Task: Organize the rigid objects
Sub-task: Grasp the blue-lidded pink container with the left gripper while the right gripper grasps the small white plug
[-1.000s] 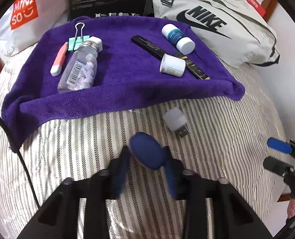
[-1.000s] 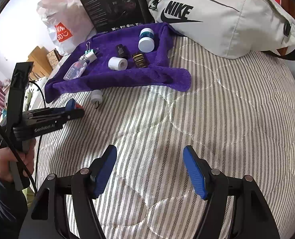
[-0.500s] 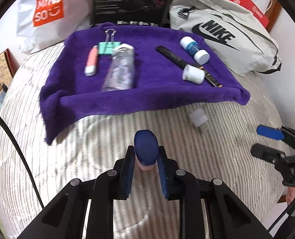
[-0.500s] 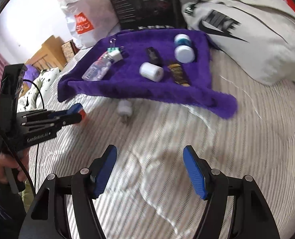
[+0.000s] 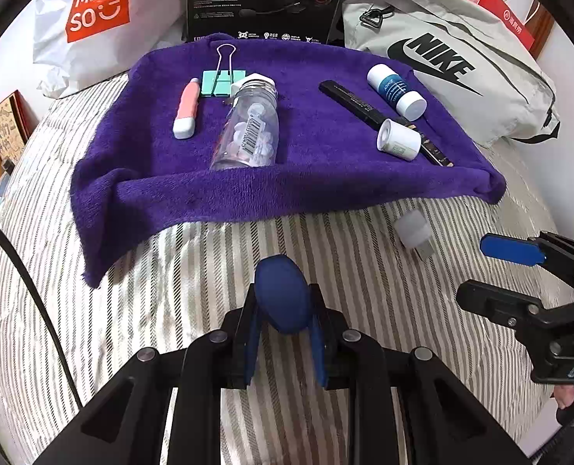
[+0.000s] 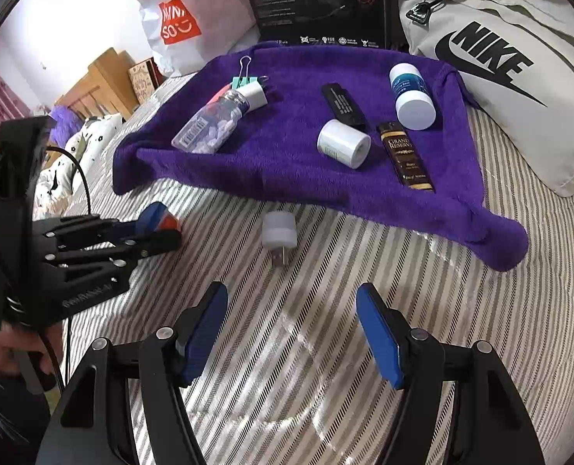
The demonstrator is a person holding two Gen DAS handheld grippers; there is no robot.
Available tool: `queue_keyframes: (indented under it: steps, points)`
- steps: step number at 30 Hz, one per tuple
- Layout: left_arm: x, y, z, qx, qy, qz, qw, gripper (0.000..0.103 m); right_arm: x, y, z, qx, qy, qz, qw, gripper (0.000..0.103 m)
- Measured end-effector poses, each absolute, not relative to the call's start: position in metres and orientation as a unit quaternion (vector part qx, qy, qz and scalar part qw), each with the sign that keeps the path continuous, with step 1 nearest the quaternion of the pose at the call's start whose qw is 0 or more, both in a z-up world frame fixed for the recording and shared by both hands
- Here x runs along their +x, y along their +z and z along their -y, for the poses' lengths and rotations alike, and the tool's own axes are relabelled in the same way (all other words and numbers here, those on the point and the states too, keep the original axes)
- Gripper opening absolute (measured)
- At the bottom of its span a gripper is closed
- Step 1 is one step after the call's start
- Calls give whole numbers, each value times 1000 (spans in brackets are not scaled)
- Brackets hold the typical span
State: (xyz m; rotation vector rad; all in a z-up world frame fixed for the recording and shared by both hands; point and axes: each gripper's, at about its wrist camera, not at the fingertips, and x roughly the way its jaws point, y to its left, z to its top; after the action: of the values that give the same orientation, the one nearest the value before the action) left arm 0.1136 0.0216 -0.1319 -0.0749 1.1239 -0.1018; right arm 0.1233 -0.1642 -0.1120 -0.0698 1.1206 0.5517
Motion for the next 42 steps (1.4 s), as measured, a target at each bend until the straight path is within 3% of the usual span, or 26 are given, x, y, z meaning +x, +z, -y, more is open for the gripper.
queue_keyframes:
  steps: [5,7,14,17,42]
  points:
    - [113,-131,-26,-35,-53,-531,845,21,133,-117,151,-48,253,-519,815,67]
    - [110,-128,-29,-34,-51,-529,846,21,136,-121,146,-52,254,-517,816,57]
    - [104,-123,-42,-39,-46,-529,847,21,142,-131,126,-78,250,-508,821,41]
    - [104,-122,-46,-43,-45,-528,847,21,142,-132,121,-97,237,-496,830,24]
    - [105,-118,-55,-49,-43,-526,848,21,130,-113,147,-96,257,-497,823,24]
